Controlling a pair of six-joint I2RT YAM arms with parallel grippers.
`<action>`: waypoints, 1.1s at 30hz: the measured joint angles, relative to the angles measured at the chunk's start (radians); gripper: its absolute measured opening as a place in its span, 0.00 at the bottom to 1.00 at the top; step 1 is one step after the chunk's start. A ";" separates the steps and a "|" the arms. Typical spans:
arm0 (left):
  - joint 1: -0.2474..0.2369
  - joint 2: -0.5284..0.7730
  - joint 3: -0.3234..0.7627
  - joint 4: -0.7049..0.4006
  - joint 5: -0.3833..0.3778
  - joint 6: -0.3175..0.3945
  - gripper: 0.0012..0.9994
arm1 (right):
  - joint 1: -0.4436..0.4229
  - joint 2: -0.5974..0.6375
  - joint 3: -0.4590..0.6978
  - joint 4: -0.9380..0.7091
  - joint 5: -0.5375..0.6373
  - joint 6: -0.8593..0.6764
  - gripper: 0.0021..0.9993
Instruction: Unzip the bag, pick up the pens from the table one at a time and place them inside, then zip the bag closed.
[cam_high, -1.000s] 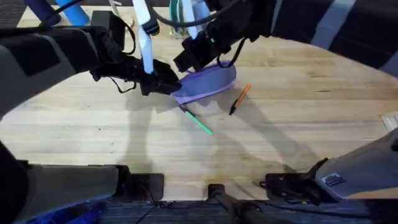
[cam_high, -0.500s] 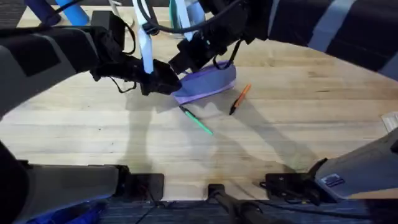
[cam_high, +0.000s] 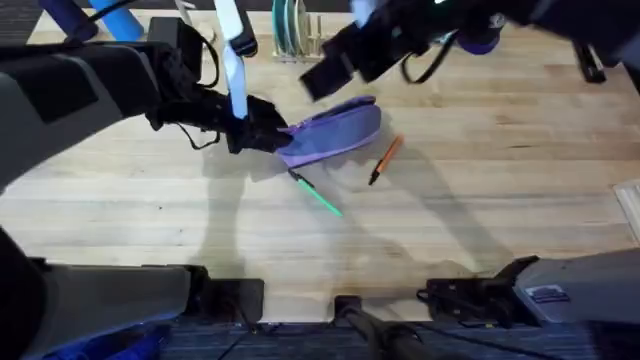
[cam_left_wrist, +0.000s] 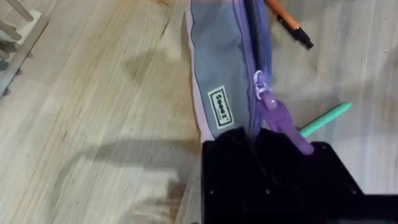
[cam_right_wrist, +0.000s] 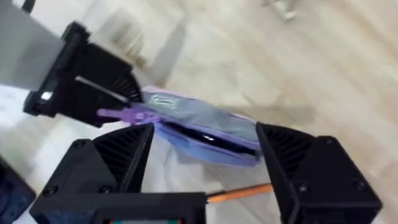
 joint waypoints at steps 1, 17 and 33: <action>0.000 0.000 0.000 0.000 0.000 0.000 0.04 | -0.014 -0.015 0.002 -0.001 0.008 -0.002 1.00; 0.000 0.000 0.000 -0.014 0.006 -0.006 0.99 | -0.064 -0.047 0.027 -0.098 -0.005 -0.125 1.00; 0.000 0.000 0.156 -0.297 0.006 -0.020 0.99 | -0.064 -0.047 0.248 -0.281 -0.085 -0.400 1.00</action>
